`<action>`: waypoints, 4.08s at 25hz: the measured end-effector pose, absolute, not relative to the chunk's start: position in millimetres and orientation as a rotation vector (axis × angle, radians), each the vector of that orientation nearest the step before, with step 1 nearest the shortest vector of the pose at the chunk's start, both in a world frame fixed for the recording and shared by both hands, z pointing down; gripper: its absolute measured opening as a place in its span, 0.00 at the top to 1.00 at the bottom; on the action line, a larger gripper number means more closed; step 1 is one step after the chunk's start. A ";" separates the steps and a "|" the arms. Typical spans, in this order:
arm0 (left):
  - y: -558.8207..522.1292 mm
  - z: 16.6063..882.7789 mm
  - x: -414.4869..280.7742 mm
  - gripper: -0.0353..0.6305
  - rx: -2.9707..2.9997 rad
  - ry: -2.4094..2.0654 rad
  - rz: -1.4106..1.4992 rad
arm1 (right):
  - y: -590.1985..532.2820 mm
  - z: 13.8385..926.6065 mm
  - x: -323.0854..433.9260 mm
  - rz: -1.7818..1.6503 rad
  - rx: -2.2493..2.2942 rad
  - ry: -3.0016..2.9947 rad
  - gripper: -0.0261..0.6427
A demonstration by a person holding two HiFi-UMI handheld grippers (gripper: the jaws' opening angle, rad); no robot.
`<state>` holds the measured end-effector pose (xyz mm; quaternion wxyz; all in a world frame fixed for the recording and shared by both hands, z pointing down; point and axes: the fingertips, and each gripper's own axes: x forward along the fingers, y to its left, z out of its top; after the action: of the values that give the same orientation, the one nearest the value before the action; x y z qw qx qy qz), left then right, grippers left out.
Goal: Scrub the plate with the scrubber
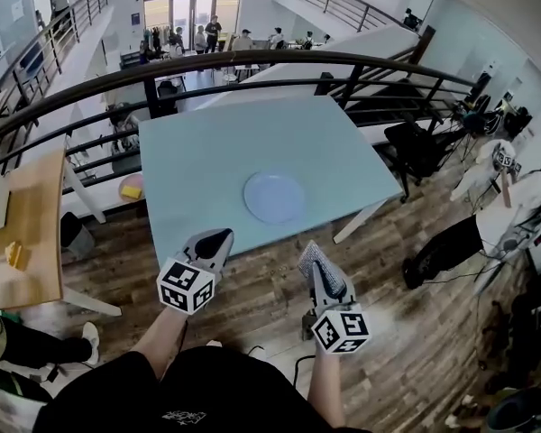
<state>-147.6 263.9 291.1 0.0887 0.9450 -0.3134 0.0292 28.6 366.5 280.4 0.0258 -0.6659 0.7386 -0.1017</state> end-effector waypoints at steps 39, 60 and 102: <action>198.2 323.6 -202.6 0.94 2.808 -0.789 0.084 | 299.7 310.6 -26.0 -0.332 -2.128 2.247 0.83; 62.2 343.5 -78.2 0.94 2.766 -0.983 0.273 | 124.2 332.1 102.4 -0.433 -1.979 2.454 0.83; -34.0 512.8 -29.8 0.93 2.286 -1.062 0.502 | 15.8 499.7 156.6 -1.229 -1.672 2.599 0.83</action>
<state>-29.8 -34.0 512.8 0.2820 0.8533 -0.3965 0.1875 156.6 15.8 499.7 -0.0920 -0.5006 0.7781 -0.3680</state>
